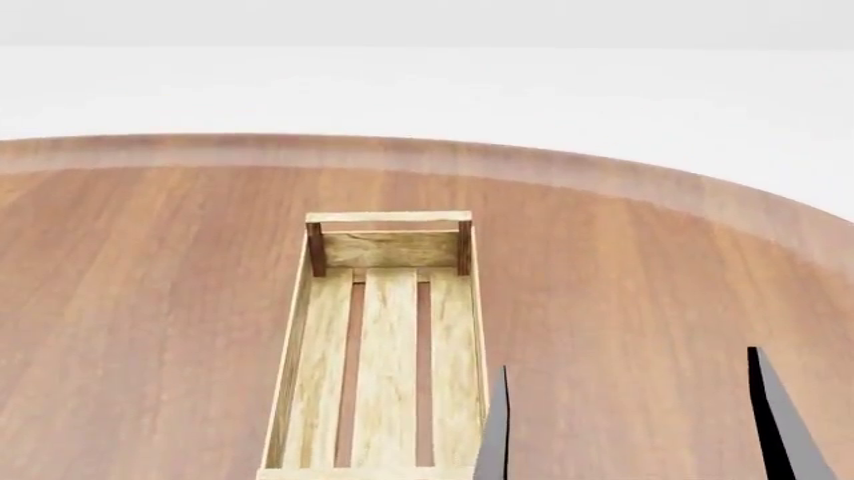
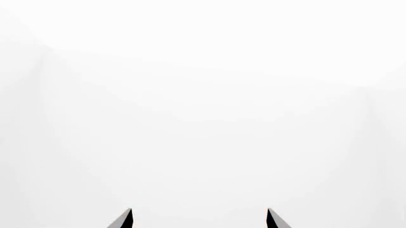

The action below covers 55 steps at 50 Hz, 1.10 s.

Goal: Stack the right bowl on the left bowl and place them in the tray.

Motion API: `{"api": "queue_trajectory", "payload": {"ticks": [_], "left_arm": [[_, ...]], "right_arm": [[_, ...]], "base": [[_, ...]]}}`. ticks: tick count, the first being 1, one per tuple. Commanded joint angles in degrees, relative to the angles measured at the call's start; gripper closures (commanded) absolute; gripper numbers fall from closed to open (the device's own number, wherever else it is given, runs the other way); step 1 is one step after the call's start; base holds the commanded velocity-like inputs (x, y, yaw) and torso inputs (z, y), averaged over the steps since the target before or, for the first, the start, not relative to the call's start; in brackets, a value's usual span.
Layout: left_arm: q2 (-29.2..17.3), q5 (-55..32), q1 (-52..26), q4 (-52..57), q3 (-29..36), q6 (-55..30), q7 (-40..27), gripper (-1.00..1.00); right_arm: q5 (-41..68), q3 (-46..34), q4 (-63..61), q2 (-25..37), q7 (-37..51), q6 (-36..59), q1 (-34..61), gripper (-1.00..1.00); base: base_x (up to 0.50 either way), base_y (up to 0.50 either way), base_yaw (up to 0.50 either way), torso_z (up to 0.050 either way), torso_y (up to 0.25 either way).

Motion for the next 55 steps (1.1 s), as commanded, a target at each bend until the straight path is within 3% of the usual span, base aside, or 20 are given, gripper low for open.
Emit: {"api": "queue_trajectory", "payload": {"ticks": [1,11,30,32,55], "left_arm": [[1.3,1.0,0.3,0.0,-1.4,1.1,1.7,-1.00],[1.3,1.4,0.6,0.0,-1.1,1.3,1.7,-1.00],[1.2,-0.1,2.8,0.0,-2.2,2.1,1.6,-1.00],[1.3,3.0,2.6,0.0,-1.5,1.8,2.5,-1.00],[1.3,1.9,2.0,0.0,-1.8,0.6,1.9,-1.00]], "right_arm": [[-1.0,2.1,0.3,-1.5,-1.5,-0.9,-0.6,-1.00],[1.0,3.1,0.7,-1.6,-0.9,-1.9,-1.0,-1.00],[1.7,3.7,2.0,-1.5,0.1,-4.5,-2.3,-1.00],[1.7,3.7,1.9,-1.4,0.1,-4.4,-2.4,-1.00],[1.8,3.3,1.8,-1.2,0.3,-4.1,-2.0,-1.00]], "base": [[0.50,0.24,0.00,0.000,0.000],[0.48,0.22,0.00,0.000,0.000],[0.00,0.00,0.00,0.000,0.000],[0.00,0.00,0.00,0.000,0.000],[0.00,0.00,0.00,0.000,-0.242]]}}
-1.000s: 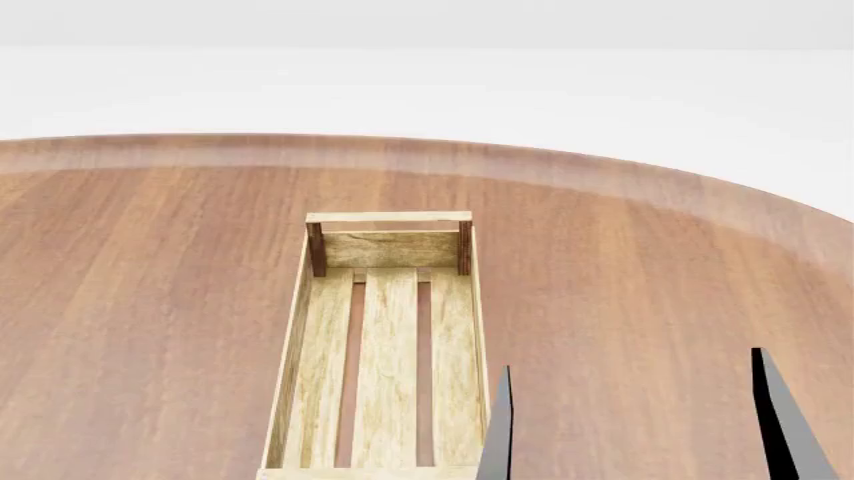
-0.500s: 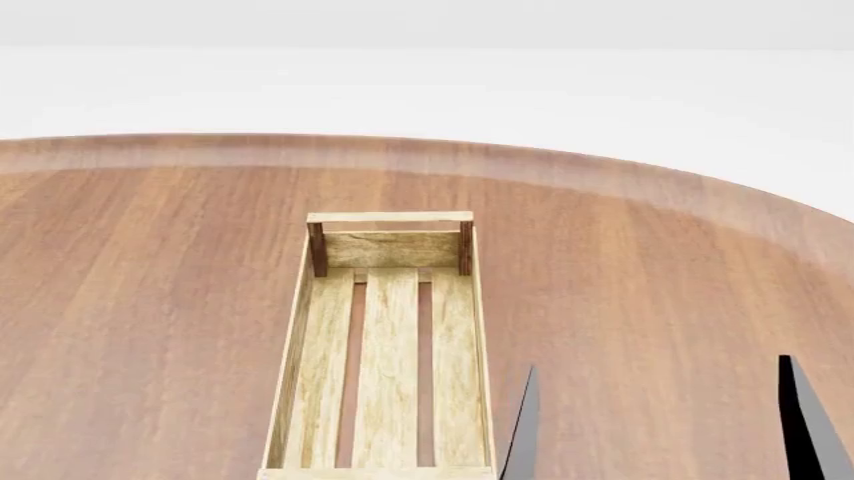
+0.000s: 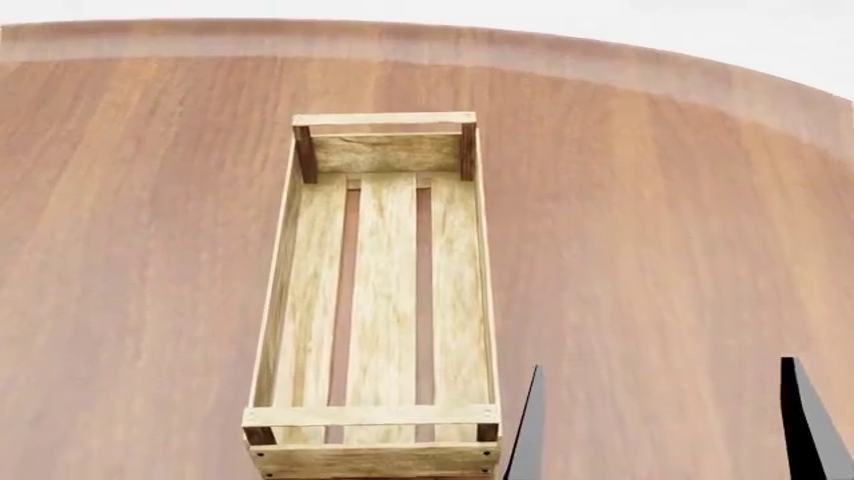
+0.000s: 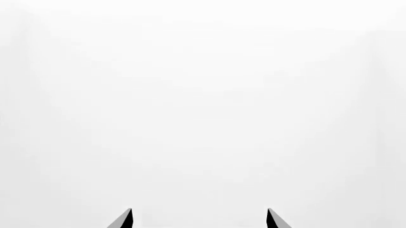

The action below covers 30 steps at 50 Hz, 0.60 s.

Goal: Stack the right bowl on the left bowl and place them in the tray.

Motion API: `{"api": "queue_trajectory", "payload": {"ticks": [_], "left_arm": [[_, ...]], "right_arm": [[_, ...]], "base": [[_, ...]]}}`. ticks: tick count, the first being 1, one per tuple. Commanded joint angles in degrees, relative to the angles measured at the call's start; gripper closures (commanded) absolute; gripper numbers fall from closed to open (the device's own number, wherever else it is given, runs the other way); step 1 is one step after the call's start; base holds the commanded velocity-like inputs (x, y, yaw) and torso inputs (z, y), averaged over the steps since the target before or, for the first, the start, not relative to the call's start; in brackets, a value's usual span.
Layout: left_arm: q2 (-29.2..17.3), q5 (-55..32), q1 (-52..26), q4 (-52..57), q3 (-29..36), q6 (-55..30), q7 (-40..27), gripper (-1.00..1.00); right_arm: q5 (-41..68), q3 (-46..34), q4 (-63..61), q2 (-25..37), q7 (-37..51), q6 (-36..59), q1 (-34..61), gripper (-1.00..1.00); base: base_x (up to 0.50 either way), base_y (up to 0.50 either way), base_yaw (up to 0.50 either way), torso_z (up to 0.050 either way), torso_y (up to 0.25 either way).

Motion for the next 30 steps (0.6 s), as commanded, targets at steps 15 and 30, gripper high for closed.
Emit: {"api": "queue_trajectory", "payload": {"ticks": [15,30], "left_arm": [[1.3,1.2,0.3,0.0,-1.5,1.1,1.3,-1.00],[-2.2,-4.8,-1.2,0.0,-6.7,-6.1,1.6,-1.00]], "right_arm": [[-1.6,0.9,0.3,-1.0,-0.9,-0.2,-0.1,-1.00],[-1.2,1.3,0.5,-0.6,-0.6,-1.0,-0.5,-1.00]], "base": [[0.00,0.00,0.00,0.000,-0.198],[0.00,0.00,0.00,0.000,-0.047]]}}
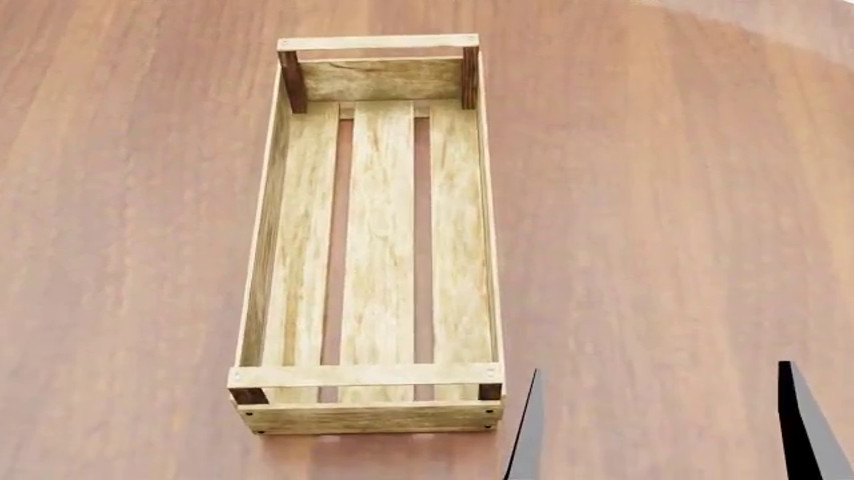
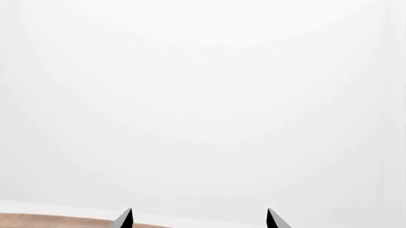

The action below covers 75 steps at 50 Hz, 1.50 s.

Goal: Stack the right bowl on the left bowl and place them in the tray.

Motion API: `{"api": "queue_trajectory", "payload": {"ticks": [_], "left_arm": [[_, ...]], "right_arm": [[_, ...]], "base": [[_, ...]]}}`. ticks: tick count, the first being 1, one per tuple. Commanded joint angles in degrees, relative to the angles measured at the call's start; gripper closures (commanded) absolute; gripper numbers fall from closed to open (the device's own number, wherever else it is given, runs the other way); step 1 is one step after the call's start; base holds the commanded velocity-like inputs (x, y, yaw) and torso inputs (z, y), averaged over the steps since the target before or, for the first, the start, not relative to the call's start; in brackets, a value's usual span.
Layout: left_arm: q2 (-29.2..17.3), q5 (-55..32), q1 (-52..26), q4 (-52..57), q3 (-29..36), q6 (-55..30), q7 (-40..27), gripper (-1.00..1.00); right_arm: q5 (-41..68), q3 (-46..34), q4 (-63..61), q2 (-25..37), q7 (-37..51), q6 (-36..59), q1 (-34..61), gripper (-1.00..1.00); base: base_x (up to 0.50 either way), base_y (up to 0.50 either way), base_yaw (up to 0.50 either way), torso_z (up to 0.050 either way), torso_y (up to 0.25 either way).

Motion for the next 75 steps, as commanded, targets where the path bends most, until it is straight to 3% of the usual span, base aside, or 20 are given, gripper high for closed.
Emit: {"api": "queue_trajectory", "payload": {"ticks": [1,8,12,19,21,35,43,49,57,75], "left_arm": [[-3.1,-4.9,-1.4,0.0,-6.5,-6.7,1.4,-1.00],[-9.8,-12.6,-1.4,-2.0,-14.1,-14.0,0.5,-1.00],[-12.4,-28.1,-2.5,-3.1,-24.2,-25.4,-0.1,-1.00],[-14.4,-30.5,-1.6,-7.2,-29.3,-27.5,-0.1,-1.00],[-14.6,-35.8,-2.0,-7.5,-31.3,-31.0,-0.5,-1.00],[-17.9,-37.2,-4.1,-15.0,-27.1,-34.4,2.0,-1.00],[-19.6,-45.8,-7.3,-17.5,-25.9,-41.2,3.4,-1.00],[-20.0,-54.9,-10.2,-21.4,-28.2,-48.5,1.1,-1.00],[-20.4,-54.3,-10.3,-22.9,-28.1,-48.3,0.9,-1.00],[-20.8,-58.3,-12.0,-26.7,-28.8,-56.5,-7.8,-1.00]], "right_arm": [[-1.0,1.7,0.2,-0.9,-1.0,-0.5,-0.4,-1.00],[-1.1,1.6,0.6,-0.8,-0.9,-1.2,-0.7,-1.00],[-1.0,1.7,1.0,-0.9,-0.8,-1.6,-0.8,-1.00],[-0.9,1.8,1.2,-0.7,-0.7,-1.9,-1.0,-1.00],[-0.9,1.7,1.2,-0.6,-0.7,-1.9,-1.0,-1.00],[-0.9,1.9,-0.5,-0.2,-0.6,0.1,-0.3,-1.00],[-0.7,2.0,-0.9,0.0,-0.5,0.7,0.0,-1.00],[-1.0,1.7,-1.4,0.1,-0.5,1.0,0.1,-1.00],[-1.2,1.5,-0.9,0.2,-0.3,0.7,0.0,-1.00],[-1.6,0.9,0.5,0.3,-0.1,-0.3,-0.5,-1.00]], "base": [[0.00,0.00,0.00,0.000,0.000],[0.00,0.00,0.00,0.000,0.000],[0.00,0.00,0.00,0.000,0.000],[0.00,0.00,0.00,0.000,0.000],[0.00,0.00,0.00,0.000,0.000],[0.00,0.00,0.00,0.000,0.000],[0.00,0.00,0.00,0.000,0.000],[0.00,0.00,0.00,0.000,0.000],[0.00,0.00,0.00,0.000,0.000],[0.00,0.00,0.00,0.000,0.000]]}}
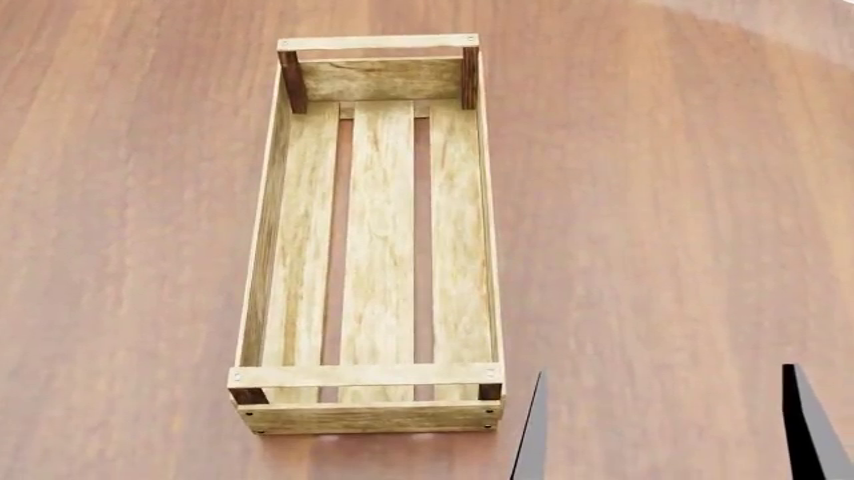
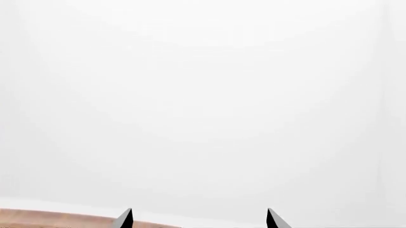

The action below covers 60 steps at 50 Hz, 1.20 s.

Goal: Stack the right bowl on the left bowl and place them in the tray.

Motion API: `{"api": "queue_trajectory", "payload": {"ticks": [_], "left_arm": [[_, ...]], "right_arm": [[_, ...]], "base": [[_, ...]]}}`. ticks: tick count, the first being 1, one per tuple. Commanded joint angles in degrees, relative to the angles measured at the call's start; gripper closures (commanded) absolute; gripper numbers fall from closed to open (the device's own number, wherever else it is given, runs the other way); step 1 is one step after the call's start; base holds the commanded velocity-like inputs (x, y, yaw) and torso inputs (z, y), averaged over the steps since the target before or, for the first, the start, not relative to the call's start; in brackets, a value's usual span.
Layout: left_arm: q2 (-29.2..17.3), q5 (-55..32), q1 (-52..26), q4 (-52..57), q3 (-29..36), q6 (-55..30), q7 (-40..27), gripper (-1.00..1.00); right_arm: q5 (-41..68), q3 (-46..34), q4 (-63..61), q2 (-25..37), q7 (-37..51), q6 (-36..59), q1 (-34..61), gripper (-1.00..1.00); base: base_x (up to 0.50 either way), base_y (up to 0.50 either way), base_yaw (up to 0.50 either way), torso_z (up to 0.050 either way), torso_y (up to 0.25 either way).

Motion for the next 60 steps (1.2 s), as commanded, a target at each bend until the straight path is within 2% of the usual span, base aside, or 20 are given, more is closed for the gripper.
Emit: {"api": "queue_trajectory", "payload": {"ticks": [1,8,15,60], "left_arm": [[0.6,-1.0,-0.2,-1.7,-1.1,-3.1,-1.9,-1.00],[1.1,2.3,1.7,-3.8,2.8,-1.6,-0.2,-1.00],[1.7,1.2,2.7,-4.2,2.9,-2.7,-0.7,-1.00],[2.7,5.8,5.6,-11.9,4.6,3.5,2.6,-1.00]], "right_arm": [[-1.6,1.0,0.4,-1.1,-1.2,-0.2,-0.2,-1.00],[-1.5,1.1,0.4,-0.9,-1.0,-0.3,-0.2,-1.00],[-1.6,0.8,0.5,-1.0,-1.0,-0.2,-0.1,-1.00],[-1.3,1.2,1.0,-0.1,-0.4,-0.1,-0.2,-1.00]], "base": [[0.00,0.00,0.00,0.000,0.000],[0.00,0.00,0.00,0.000,0.000],[0.00,0.00,0.00,0.000,0.000],[0.00,0.00,0.00,0.000,0.000]]}}
